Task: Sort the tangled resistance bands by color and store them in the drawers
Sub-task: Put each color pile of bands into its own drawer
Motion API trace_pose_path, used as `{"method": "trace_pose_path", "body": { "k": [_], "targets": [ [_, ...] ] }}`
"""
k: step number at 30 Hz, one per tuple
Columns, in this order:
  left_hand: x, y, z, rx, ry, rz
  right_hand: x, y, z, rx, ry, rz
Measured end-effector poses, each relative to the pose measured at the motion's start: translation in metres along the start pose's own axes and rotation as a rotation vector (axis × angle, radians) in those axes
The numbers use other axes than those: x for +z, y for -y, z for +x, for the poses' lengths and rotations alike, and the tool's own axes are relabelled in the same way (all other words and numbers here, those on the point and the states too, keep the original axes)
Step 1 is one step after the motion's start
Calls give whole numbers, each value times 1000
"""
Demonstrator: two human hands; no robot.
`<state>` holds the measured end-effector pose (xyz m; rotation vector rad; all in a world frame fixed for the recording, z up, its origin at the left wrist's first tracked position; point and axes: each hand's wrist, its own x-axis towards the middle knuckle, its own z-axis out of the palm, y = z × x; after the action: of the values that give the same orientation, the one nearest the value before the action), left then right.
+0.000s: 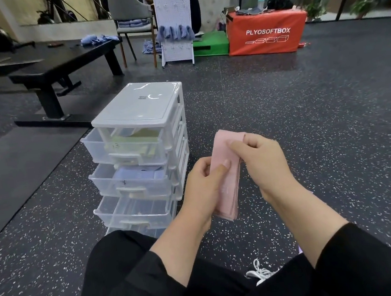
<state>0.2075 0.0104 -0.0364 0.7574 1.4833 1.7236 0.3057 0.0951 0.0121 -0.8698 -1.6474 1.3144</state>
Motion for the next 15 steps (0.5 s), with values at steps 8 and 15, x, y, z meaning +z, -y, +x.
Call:
{"method": "trace_pose_path", "body": {
  "k": [8,15],
  "targets": [
    [-8,9,2,30,45,125,6,5,-7,62,16,118],
    [-8,-1,4,-48,170,70,5,-6,-7,10,-36,46]
  ]
}}
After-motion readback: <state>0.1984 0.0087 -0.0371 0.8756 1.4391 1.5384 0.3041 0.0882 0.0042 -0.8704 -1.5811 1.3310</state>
